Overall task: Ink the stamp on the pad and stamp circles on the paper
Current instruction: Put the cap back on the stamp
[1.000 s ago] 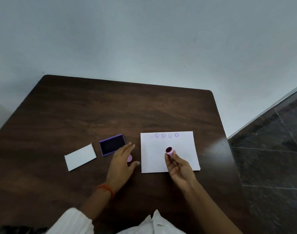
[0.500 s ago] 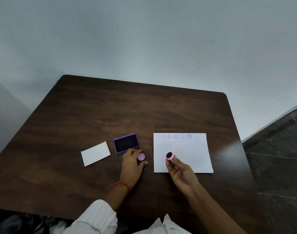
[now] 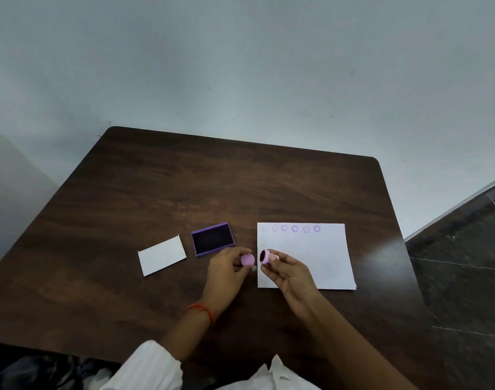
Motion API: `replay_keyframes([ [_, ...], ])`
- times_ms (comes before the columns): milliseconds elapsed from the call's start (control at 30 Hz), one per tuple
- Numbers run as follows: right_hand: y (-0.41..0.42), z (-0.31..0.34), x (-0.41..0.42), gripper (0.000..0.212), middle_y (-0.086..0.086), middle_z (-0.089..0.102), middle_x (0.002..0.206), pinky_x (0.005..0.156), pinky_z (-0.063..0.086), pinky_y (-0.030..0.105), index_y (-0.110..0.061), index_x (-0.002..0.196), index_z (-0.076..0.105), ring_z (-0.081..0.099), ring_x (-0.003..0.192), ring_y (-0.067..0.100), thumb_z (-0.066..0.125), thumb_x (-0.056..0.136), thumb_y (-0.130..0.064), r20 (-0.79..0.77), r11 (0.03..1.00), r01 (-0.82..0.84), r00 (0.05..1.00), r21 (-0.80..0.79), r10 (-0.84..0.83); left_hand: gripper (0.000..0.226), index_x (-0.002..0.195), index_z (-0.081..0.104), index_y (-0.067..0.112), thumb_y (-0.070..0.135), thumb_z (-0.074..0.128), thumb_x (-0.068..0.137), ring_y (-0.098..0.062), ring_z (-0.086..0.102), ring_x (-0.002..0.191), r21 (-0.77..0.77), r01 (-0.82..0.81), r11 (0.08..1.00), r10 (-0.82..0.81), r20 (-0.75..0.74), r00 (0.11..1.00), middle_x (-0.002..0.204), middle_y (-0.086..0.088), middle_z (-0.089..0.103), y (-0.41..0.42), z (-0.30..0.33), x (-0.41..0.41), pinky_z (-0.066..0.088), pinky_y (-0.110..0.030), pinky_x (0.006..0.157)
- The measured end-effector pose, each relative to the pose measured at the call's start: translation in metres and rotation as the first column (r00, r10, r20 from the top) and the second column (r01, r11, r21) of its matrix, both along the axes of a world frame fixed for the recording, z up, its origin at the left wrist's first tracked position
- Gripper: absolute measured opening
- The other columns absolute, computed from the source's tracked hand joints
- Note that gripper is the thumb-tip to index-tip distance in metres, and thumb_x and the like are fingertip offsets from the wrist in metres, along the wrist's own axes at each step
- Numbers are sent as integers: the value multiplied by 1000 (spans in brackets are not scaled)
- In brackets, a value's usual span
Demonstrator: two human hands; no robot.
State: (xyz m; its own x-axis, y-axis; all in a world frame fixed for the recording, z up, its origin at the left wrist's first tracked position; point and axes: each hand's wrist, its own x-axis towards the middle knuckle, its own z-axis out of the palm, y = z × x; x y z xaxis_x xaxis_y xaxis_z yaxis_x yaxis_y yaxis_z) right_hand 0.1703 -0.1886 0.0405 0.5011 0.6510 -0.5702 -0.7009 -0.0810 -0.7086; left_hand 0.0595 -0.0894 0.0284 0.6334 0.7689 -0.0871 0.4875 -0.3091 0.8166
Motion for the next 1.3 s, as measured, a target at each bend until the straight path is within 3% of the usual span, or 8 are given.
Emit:
replay_keyframes([
  [267,10,4,-9,11,1,73,93,78,55,24,-27,86,70,68,89,16,73,76,-26,500,975,-141,841,-171,209,24,103,67,20,14,68,80,2,59,80,-57,-52,997,57,96,994,95,4,68,-2,14,-5,44,-1,66],
  [400,13,3,-13,12,0,74,89,78,57,25,-25,88,71,68,85,14,72,77,-26,616,966,-153,746,-211,252,22,97,69,22,14,71,77,12,62,75,-131,-31,991,52,159,986,80,14,65,-4,21,-8,44,2,64],
  [600,13,7,-13,17,6,74,91,84,56,33,-20,91,70,68,87,20,73,76,-26,644,955,-179,707,-237,292,25,101,68,16,12,72,76,-1,64,80,-132,-46,990,63,128,990,87,5,69,-3,24,-9,48,-2,68],
  [800,14,7,-8,14,9,74,85,79,58,30,-17,88,72,70,81,19,75,74,-21,659,933,-237,661,-270,359,22,96,71,15,12,73,74,-9,68,80,-90,-23,996,32,105,994,88,-3,74,-3,24,-12,55,-22,77],
  [1000,18,5,-6,16,9,72,78,67,59,21,-12,81,71,71,71,18,71,77,-28,567,910,-277,715,-308,410,16,90,72,23,17,74,74,4,66,74,-109,-18,994,28,95,995,78,9,71,-1,22,-14,52,-8,69],
  [1100,19,3,-5,27,13,72,90,77,59,29,-10,89,70,70,80,21,64,83,-35,550,871,-289,684,-398,478,17,89,70,27,18,73,75,2,65,77,-145,-11,989,20,61,998,82,11,71,-1,19,-15,52,-10,70],
  [1200,17,3,-4,21,12,70,100,83,58,33,-12,100,67,68,91,23,67,82,-23,532,900,-299,730,-318,430,21,94,70,23,18,74,74,1,64,79,-148,-48,988,55,47,997,85,10,69,0,14,-16,48,-9,69],
  [1300,16,4,-4,16,12,70,95,75,58,21,-10,97,67,69,86,23,66,83,-15,562,904,-300,709,-306,426,24,96,69,20,16,75,73,0,64,80,-144,-42,989,47,27,999,88,6,71,0,12,-15,50,-11,71],
])
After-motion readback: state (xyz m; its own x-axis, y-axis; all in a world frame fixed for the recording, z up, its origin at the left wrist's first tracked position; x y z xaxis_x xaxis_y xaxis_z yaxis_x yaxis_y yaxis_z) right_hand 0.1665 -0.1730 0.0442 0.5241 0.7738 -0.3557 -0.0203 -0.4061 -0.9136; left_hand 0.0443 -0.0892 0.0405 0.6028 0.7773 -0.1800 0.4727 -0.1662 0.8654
